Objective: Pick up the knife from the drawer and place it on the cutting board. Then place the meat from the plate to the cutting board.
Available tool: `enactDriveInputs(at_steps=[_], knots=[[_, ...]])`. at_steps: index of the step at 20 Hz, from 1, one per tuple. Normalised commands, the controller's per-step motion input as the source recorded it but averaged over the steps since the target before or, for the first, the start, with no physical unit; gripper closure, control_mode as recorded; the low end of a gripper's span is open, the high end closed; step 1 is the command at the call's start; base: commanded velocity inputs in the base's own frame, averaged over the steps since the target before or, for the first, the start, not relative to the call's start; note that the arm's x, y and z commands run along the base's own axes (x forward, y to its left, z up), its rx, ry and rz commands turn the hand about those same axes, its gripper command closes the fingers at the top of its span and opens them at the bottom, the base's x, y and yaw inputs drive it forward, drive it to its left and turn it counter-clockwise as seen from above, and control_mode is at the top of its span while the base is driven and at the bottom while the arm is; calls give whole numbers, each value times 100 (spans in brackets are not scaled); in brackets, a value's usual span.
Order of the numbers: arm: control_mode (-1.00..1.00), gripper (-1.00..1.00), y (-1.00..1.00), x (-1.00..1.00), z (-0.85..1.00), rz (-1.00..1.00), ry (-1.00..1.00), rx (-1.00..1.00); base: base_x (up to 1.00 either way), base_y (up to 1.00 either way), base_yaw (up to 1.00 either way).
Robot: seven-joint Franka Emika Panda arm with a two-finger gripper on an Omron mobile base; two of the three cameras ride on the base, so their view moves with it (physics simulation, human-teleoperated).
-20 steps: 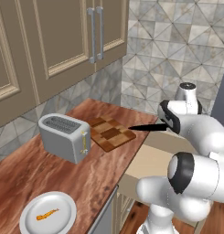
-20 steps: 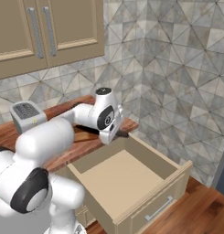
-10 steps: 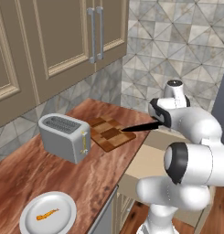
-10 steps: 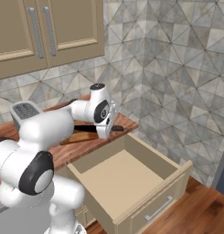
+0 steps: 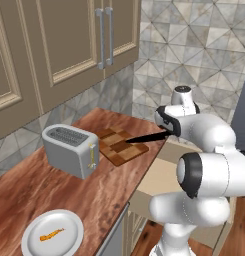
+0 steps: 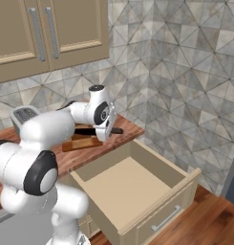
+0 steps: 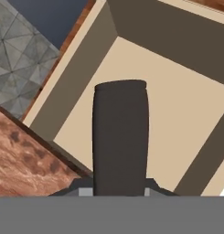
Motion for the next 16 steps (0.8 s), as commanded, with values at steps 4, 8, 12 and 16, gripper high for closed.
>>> enactDriveInputs(at_steps=[4, 8, 12, 16], knots=[[-100, 100, 37, 19, 0, 4, 0, 0, 0, 0, 0], [-100, 100, 31, 19, 0, 6, 0, 0, 0, 0, 0], [-100, 100, 17, 23, -1, 6, 0, 0, 0, 0, 0], [-100, 100, 13, 24, -5, 6, 0, 0, 0, 0, 0]])
